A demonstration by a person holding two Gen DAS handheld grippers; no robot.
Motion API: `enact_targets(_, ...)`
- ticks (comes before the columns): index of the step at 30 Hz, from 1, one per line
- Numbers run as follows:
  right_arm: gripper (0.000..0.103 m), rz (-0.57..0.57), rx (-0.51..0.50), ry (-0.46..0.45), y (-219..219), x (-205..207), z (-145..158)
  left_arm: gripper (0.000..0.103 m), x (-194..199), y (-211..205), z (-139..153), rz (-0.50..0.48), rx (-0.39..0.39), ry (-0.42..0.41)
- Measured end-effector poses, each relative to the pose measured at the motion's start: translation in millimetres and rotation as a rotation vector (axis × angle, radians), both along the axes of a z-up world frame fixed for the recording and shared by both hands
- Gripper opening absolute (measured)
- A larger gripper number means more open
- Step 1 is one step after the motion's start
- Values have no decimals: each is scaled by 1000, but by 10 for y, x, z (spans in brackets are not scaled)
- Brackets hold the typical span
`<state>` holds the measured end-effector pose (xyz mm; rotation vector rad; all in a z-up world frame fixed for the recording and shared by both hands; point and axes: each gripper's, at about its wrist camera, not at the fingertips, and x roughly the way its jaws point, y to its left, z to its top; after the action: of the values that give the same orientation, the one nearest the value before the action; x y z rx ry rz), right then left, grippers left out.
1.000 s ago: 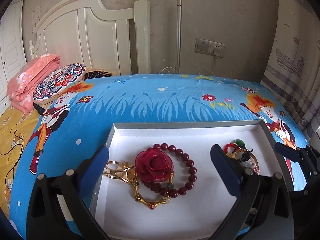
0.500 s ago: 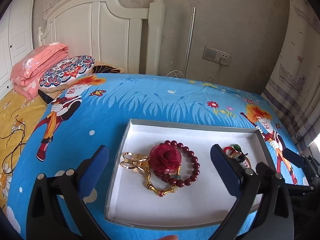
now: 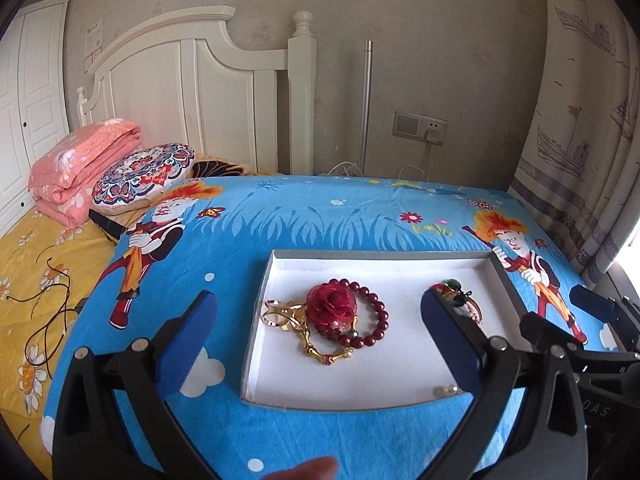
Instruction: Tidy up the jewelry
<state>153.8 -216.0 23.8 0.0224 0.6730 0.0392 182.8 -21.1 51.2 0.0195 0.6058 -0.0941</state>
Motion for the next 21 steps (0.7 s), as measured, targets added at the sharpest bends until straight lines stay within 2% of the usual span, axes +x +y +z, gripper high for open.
enact_targets(3,84,-10,-8,-16,15,-124,-2,99,-135,-70,-13,3,26,-26)
enact_targets(6,84,-8,-11,-27,16,-254,3,99,-259,-81,-27,4,17,-33)
enact_targets(11,84,-2,-15,-20,7,-391,-49,99,-414,-50,-103,1,-12,-9)
enact_targets(17,84,-6,-7,-45,22,-542,-71,99,-539,-39,-246,17,21,8)
enact_targets(21,84,-8,-9,-64,44,-605,-80,99,-581,-9,-299,19,13,17)
